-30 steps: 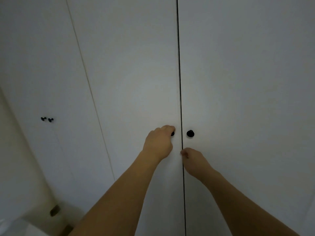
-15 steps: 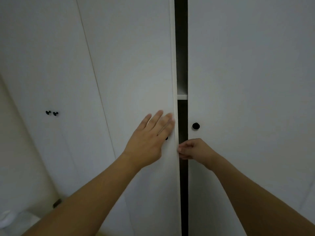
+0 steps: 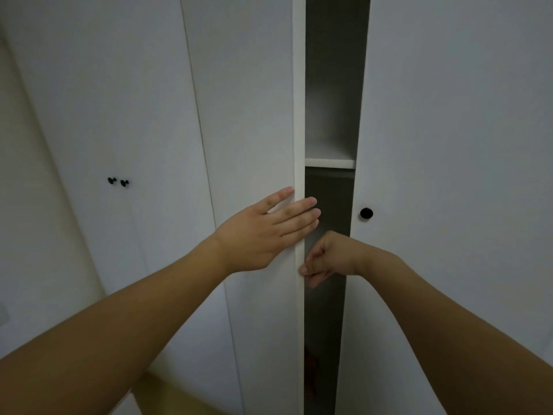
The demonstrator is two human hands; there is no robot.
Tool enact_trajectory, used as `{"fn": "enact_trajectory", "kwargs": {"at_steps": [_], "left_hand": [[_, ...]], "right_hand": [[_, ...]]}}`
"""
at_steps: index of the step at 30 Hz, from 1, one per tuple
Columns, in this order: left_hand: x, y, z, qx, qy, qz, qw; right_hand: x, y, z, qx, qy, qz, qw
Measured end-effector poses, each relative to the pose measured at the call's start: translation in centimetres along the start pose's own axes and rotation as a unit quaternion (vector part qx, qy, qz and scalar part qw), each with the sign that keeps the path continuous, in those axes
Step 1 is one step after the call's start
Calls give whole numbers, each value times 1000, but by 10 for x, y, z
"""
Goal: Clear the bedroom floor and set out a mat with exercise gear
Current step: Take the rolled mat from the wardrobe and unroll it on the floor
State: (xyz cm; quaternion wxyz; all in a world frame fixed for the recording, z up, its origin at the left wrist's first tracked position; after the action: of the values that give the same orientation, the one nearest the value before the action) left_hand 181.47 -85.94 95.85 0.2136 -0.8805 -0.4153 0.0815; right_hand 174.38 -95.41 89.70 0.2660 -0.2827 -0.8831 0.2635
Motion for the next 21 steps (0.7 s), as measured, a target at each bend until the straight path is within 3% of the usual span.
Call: {"fn": "enact_trajectory", "kwargs": {"at_steps": [5,13,17,21], "left_hand": [[48,-5,7,-4,6,41,999],[129,-7,7,0,-6,16,1000],[169,-1,12,-6,-32,4,999],[203,6,14,16,-55,-10,998]], "right_hand": [[0,31,-27,68,-49,19,996],[-12,94,-69,24,-95,-96,991],[-30,127,-96,56,-124,-108,985],[-46,156,-112,4,-133,-103,986]]}}
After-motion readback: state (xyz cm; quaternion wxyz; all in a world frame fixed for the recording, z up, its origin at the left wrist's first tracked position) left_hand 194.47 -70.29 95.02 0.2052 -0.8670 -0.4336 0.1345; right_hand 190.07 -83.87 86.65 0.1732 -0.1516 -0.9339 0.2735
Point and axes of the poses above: each hand's wrist, its own x-axis away from the middle knuckle, its own y-axis out of the palm, z = x × y, the point moved 7 cm from there along -x, towards the middle knuckle, and after that the axes turned 15 degrees about y, right-handed, at the moved point
